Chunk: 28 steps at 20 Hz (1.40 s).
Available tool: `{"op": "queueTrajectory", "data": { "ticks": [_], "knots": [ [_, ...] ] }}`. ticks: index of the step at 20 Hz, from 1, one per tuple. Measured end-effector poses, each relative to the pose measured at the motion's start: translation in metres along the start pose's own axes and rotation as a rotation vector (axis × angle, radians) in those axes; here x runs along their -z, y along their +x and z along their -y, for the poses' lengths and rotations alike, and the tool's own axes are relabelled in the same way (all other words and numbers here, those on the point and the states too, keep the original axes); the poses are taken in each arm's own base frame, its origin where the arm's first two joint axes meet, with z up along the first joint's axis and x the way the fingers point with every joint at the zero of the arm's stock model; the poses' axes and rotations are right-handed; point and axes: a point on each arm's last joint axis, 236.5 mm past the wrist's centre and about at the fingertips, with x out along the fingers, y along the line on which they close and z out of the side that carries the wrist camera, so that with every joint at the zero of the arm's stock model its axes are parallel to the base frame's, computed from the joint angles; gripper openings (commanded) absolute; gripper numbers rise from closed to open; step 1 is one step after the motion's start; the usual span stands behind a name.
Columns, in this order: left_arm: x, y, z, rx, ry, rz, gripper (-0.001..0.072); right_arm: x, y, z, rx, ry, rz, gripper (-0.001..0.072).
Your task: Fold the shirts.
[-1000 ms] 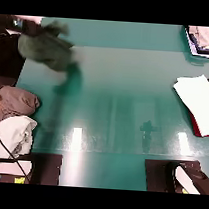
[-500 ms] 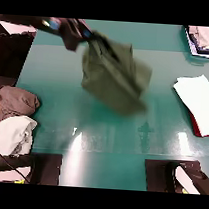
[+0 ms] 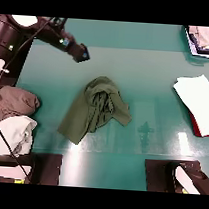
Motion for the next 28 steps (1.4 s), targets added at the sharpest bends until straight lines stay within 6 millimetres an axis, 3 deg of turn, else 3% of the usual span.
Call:
{"op": "queueTrajectory", "data": {
  "ticks": [3, 8, 13, 16, 22, 23, 25, 26, 28],
  "knots": [
    [0.062, 0.015, -0.005, 0.027, -0.131, -0.185, 0.0614, 0.001, 0.001, 0.000, 0.000, 0.000, -0.006, 0.0020],
    [0.169, 0.027, 0.012, 0.050, -0.266, -0.368, 0.0615, 0.006, 0.006, 0.001, -0.001, 0.005, -0.030, 0.0020],
    [0.267, 0.034, 0.021, 0.005, -0.329, -0.484, 0.0616, 0.030, 0.027, 0.007, 0.000, 0.023, -0.102, 0.0019],
    [0.298, 0.042, 0.020, -0.024, -0.362, -0.510, 0.0615, 0.043, 0.039, 0.010, 0.001, 0.035, -0.140, 0.0020],
    [0.326, 0.063, 0.030, -0.006, -0.443, -0.500, 0.0613, 0.055, 0.050, 0.012, 0.001, 0.045, -0.167, 0.0020],
    [0.327, 0.065, 0.033, 0.005, -0.459, -0.492, 0.0514, 0.055, 0.050, 0.012, 0.001, 0.046, -0.166, 0.0020],
    [0.327, 0.069, 0.036, 0.017, -0.481, -0.477, 0.0062, 0.055, 0.051, 0.012, 0.001, 0.047, -0.165, 0.0019],
    [0.325, 0.070, 0.038, 0.026, -0.490, -0.469, 0.0025, 0.055, 0.051, 0.011, -0.004, 0.049, -0.164, 0.0020],
    [0.318, 0.069, 0.036, 0.025, -0.480, -0.455, 0.0025, 0.056, 0.053, 0.001, -0.049, 0.054, -0.166, 0.0022]
  ]
}}
